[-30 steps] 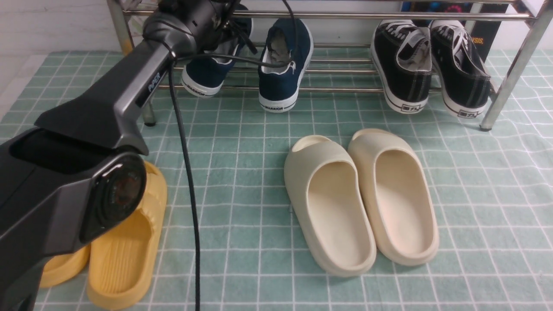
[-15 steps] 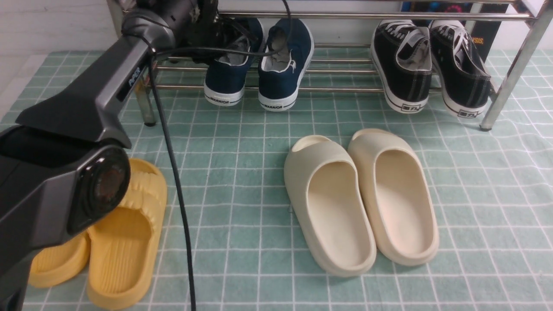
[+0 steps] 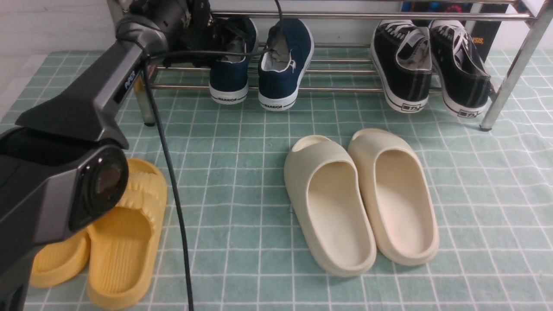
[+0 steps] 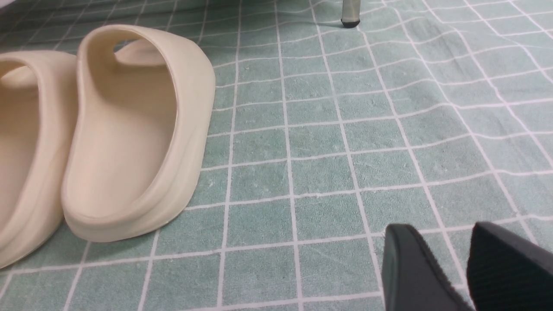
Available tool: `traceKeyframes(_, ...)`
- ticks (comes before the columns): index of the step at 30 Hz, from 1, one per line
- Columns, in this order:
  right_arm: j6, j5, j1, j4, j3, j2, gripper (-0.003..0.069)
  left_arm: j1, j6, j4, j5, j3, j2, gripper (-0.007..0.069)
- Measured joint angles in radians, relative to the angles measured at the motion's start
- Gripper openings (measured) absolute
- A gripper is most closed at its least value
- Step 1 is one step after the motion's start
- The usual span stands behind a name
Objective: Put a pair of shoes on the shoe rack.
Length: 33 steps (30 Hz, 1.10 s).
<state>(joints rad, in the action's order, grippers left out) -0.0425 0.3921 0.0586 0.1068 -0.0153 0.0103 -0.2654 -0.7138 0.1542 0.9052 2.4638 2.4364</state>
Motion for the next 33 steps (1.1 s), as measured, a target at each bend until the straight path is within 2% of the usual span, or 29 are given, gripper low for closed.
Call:
traceKeyframes(1,0.0,0.0,0.0,0.0,0.0,0.0,0.0239,0.0,0.0,-0.001,0.0,0.0,0.0,0.0168)
traceKeyframes(2,0.0,0.0,0.0,0.0,0.0,0.0,0.0239,0.0,0.013,-0.003,-0.001,0.001,-0.002,0.0227)
traceKeyframes(3,0.0,0.0,0.0,0.0,0.0,0.0,0.0239,0.0,0.015,-0.004,-0.002,0.002,-0.003,0.0244)
traceKeyframes(5,0.0,0.0,0.0,0.0,0.0,0.0,0.0239,0.0,0.025,-0.014,0.012,0.009,-0.008,0.0337)
traceKeyframes(8,0.0,0.0,0.0,0.0,0.0,0.0,0.0239,0.0,0.065,-0.022,0.081,0.01,-0.022,0.0385)
traceKeyframes(11,0.0,0.0,0.0,0.0,0.0,0.0,0.0239,0.0,0.135,-0.023,0.174,0.01,-0.045,0.0393)
traceKeyframes(14,0.0,0.0,0.0,0.0,0.0,0.0,0.0239,0.0,0.251,-0.026,0.284,0.012,-0.076,0.0362)
traceKeyframes(17,0.0,0.0,0.0,0.0,0.0,0.0,0.0239,0.0,0.324,-0.035,0.316,0.011,-0.101,0.0293)
traceKeyframes(18,0.0,0.0,0.0,0.0,0.0,0.0,0.0239,0.0,0.345,-0.047,0.326,0.005,-0.122,0.0248)
traceKeyframes(19,0.0,0.0,0.0,0.0,0.0,0.0,0.0239,0.0,0.348,-0.047,0.328,0.004,-0.126,0.0248)
traceKeyframes(21,0.0,0.0,0.0,0.0,0.0,0.0,0.0239,0.0,0.378,-0.065,0.343,-0.009,-0.183,0.0158)
traceKeyframes(22,0.0,0.0,0.0,0.0,0.0,0.0,0.0239,0.0,0.378,-0.066,0.343,-0.01,-0.188,0.0153)
traceKeyframes(25,0.0,0.0,0.0,0.0,0.0,0.0,0.0239,0.0,0.386,-0.082,0.343,-0.011,-0.284,0.0062)
traceKeyframes(30,0.0,0.0,0.0,0.0,0.0,0.0,0.0239,0.0,0.408,-0.114,0.343,-0.055,-0.408,0.0001)
traceKeyframes(33,0.0,0.0,0.0,0.0,0.0,0.0,0.0239,0.0,0.42,-0.126,0.343,-0.149,-0.52,-0.0007)
